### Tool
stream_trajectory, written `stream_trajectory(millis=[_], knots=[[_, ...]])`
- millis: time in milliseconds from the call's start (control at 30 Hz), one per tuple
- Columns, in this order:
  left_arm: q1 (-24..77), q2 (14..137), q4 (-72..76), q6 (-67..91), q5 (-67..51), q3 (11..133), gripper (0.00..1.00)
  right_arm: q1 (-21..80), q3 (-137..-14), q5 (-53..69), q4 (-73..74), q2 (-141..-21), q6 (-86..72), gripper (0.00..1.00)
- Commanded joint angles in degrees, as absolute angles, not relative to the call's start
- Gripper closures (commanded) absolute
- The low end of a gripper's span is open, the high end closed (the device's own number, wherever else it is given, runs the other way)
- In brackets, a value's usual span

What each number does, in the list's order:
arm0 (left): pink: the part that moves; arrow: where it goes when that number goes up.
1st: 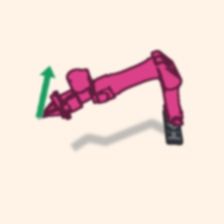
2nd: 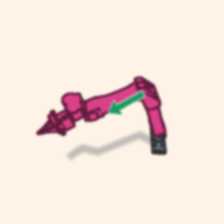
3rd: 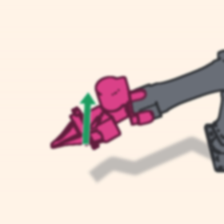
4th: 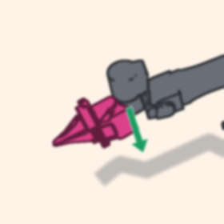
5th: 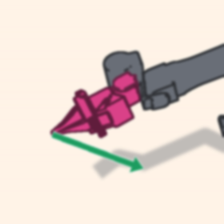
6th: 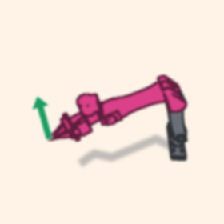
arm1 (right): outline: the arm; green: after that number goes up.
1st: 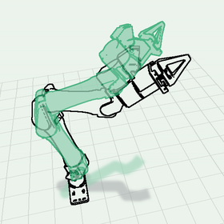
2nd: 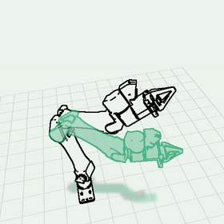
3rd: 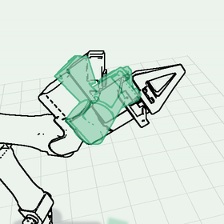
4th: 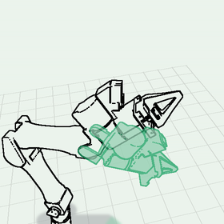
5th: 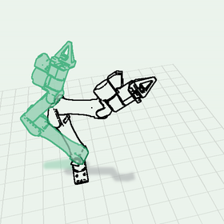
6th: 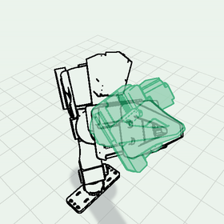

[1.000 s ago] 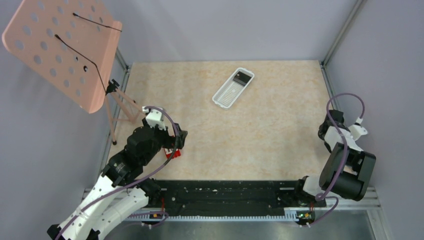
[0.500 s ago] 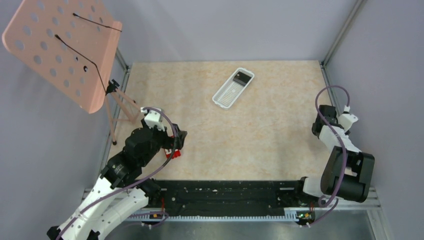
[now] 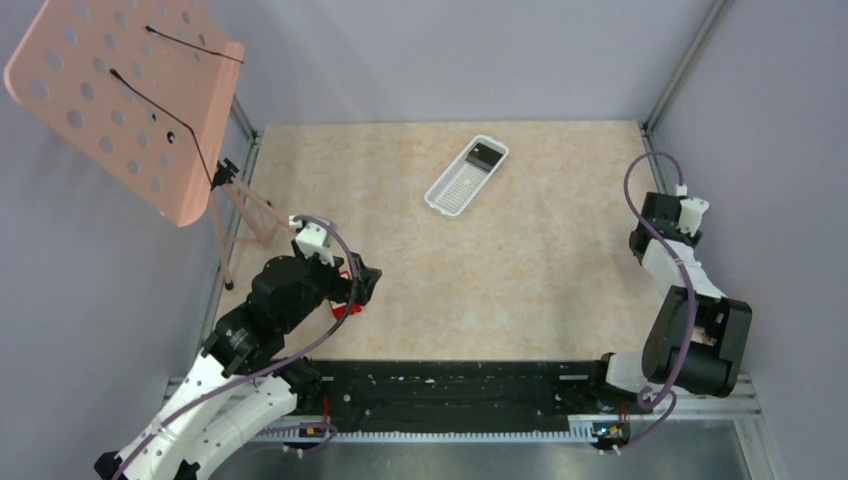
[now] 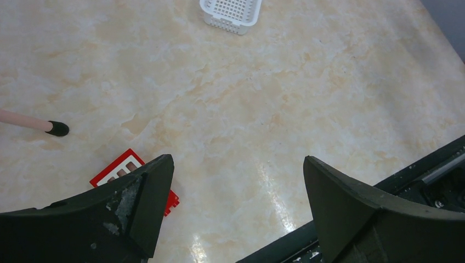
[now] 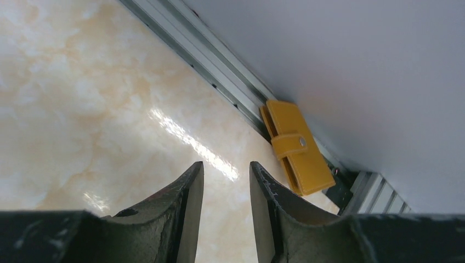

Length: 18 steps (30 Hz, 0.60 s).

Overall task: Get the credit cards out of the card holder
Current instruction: Move the card holder to the center of the board.

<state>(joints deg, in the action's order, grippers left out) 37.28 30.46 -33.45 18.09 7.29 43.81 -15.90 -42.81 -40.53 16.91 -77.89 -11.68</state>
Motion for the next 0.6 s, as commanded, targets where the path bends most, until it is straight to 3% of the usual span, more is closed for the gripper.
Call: stream_trajectory(millis=[0, 200, 367, 567], knots=[[37.22, 28.49, -30.16, 18.29, 3.47, 43.5, 0.07, -15.59, -48.53, -38.05, 17.7, -79.44, -4.06, 0.64], [37.2, 26.89, -29.21, 18.19, 1.44, 43.09, 0.07, -15.43, -42.93, -40.84, 13.43, -77.19, 20.17, 0.63], [37.19, 26.42, -29.8, 18.28, 1.88, 43.24, 0.07, -15.82, -41.39, -35.48, 18.74, -76.26, 25.11, 0.62], [37.18, 25.87, -29.45, 18.28, 1.42, 42.98, 0.08, -16.85, -40.77, -37.2, 17.45, -77.9, 29.85, 0.6]])
